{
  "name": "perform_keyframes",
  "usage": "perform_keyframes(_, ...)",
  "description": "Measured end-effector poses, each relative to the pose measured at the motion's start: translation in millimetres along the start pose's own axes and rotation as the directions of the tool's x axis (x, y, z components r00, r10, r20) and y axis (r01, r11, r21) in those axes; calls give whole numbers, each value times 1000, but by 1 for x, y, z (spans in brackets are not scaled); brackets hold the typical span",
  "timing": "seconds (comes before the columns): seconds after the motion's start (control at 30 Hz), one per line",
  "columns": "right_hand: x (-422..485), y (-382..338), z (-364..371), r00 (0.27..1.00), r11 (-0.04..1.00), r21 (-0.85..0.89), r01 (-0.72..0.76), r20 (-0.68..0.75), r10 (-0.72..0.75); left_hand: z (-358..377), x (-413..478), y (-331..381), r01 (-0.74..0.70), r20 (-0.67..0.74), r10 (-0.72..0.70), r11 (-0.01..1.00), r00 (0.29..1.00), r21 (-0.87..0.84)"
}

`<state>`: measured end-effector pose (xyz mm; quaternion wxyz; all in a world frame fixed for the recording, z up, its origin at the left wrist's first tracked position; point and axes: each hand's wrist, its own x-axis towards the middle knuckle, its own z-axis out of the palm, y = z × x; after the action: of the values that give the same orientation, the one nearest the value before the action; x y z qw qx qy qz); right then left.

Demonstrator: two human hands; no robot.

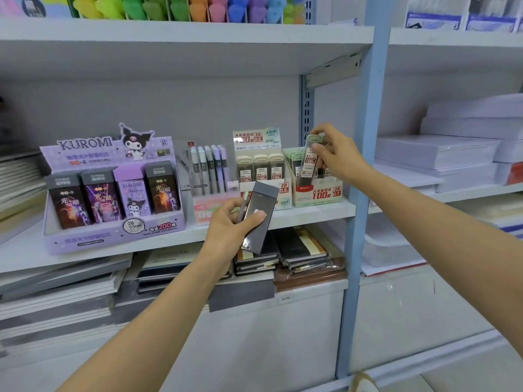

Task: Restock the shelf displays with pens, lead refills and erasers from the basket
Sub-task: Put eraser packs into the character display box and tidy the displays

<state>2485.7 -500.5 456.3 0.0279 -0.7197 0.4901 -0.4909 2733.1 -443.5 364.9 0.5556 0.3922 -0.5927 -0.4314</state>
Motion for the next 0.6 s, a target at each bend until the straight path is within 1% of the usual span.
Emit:
perform_keyframes(0.13,0,0,9,996,991,-135,11,88,1,1,0,1,5,7,-4,1000,1000,-4)
perform_keyframes(0.23,-6,-1,15,987,983,-175,-56,136,80,3,-2,2,1,24,0,1000,1000,-13)
perform_keyframes(0.3,-13,-6,15,994,987,-151,-49,86,62,4,-3,3,2,33,-1,1000,999,-15)
perform_keyframes(0.37,-23,-15,15,999,997,-70,32,-28,-34,4,-5,5,2,48,-2,1000,999,-1)
perform_keyframes(0.4,-28,-21,15,996,998,-3,66,-54,-66,4,-7,6,1,60,-2,1000,998,14)
perform_keyframes(0.43,-34,-27,17,996,993,76,87,-27,-85,4,-9,7,1,76,-3,999,997,33)
perform_keyframes(0.47,-40,-33,20,993,984,152,94,52,-103,5,-11,8,3,94,-8,999,996,51)
perform_keyframes(0.5,-47,-39,23,977,972,216,91,169,-129,5,-14,10,8,114,-16,998,993,66)
perform_keyframes(0.57,-57,-48,30,896,963,251,100,397,-197,7,-20,12,12,150,-27,995,988,97)
perform_keyframes(0.6,-61,-51,33,855,960,251,122,465,-230,7,-22,13,9,165,-30,992,986,123)
